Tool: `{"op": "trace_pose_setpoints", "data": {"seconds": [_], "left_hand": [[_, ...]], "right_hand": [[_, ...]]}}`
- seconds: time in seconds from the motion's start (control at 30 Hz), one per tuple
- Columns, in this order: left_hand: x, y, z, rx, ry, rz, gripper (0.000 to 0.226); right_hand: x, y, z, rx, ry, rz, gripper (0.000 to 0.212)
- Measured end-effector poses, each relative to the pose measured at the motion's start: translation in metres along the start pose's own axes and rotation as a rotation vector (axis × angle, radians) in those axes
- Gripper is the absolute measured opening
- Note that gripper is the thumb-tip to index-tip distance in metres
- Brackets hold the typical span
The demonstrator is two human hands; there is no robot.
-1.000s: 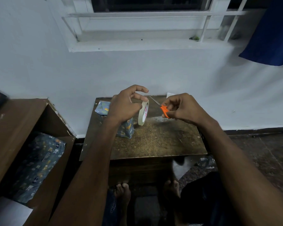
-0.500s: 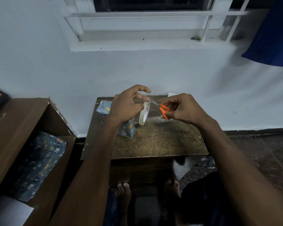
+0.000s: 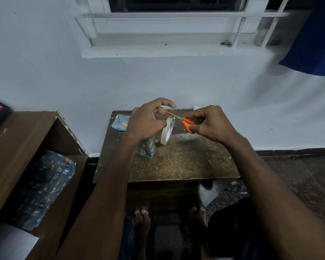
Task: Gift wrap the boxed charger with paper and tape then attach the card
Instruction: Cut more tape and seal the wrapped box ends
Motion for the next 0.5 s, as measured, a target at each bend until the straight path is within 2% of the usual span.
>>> {"op": "trace_pose_setpoints", "data": {"seconds": [0.3,0.4,0.5], "left_hand": [[0.000,-0.003,-0.003,0.011,0.110,-0.065,0.043],[0.000,-0.005,-0.004,0.003,0.130,-0.087,0.043],[0.000,-0.007,-0.005,-0.022,0.132,-0.068,0.047]], "right_hand": [[0.001,0.001,-0.002,-0.035,-0.040,0.111,0.033],[-0.004,0.013,-0.002,0.016,-0.029,0.154,0.035],[0.004,0.029,-0.001,0.075,-0.065,0.277,0.025]]}}
Point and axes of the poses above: each hand's wrist, its own z-axis away from the middle knuckle, its own x-axis out of the palm, y = z × x, the point moved 10 cm from there along -z, towards the middle knuckle, and after that the axes turned 13 degrees about -x, right-handed, at the moved point
